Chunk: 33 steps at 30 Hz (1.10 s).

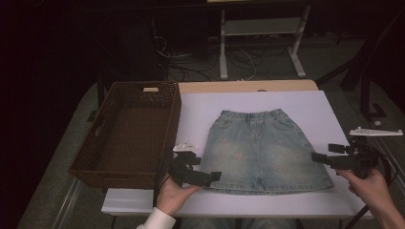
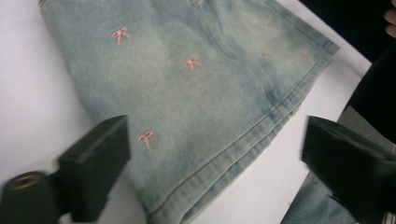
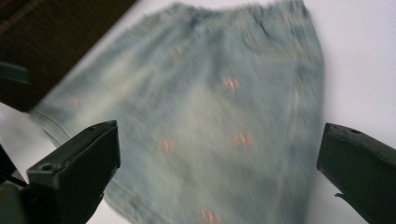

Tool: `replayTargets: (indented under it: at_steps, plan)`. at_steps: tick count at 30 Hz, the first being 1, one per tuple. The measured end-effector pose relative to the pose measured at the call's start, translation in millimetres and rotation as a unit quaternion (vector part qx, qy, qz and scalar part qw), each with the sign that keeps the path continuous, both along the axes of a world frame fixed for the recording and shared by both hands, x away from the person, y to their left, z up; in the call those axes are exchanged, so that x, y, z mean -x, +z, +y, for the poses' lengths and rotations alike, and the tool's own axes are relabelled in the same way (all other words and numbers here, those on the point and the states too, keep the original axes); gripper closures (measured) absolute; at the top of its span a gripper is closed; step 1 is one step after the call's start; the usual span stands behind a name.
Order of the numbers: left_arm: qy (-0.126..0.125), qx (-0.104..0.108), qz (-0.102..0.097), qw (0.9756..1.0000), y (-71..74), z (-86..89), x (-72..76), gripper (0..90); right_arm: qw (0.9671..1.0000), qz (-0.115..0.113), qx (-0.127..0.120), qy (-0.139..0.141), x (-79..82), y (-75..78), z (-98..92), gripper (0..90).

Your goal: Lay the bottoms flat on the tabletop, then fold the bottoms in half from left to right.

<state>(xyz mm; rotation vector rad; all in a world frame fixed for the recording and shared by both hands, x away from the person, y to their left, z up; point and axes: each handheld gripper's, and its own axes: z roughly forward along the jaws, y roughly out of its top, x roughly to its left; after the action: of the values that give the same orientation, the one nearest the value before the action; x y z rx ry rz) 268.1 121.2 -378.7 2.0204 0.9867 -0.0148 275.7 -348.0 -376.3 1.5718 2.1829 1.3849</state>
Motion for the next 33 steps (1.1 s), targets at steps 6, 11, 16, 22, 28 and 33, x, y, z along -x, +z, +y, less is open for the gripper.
replayTargets:
  at_steps: [6,11,16,22,28,33]
  plan:
    - [0.008,-0.002,-0.006,0.9999,-2.4,0.6,0.7,0.0,0.9994,-0.025,0.0,0.025,-22.9,14.7,17.3,0.0]
    - [0.035,-0.017,0.001,0.9992,-13.2,6.8,1.6,0.0,0.9985,-0.029,0.006,0.045,-41.7,20.3,32.7,0.0]
    - [0.047,-0.01,0.009,0.9988,-20.9,9.9,4.6,0.0,0.9969,-0.034,0.02,0.068,-59.0,23.1,52.6,0.0]
    - [0.054,-0.011,0.016,0.9983,-28.7,10.2,7.7,0.0,0.9943,-0.042,0.029,0.094,-71.3,25.7,74.7,0.0]
    - [0.073,-0.004,0.029,0.9969,-39.8,15.1,9.2,0.0,0.992,-0.044,0.033,0.113,-83.8,26.5,95.2,0.0]
    - [0.085,-0.003,0.039,0.9956,-44.4,20.5,10.6,4.8,0.9898,-0.049,0.029,0.13,-92.1,28.0,113.7,0.0]
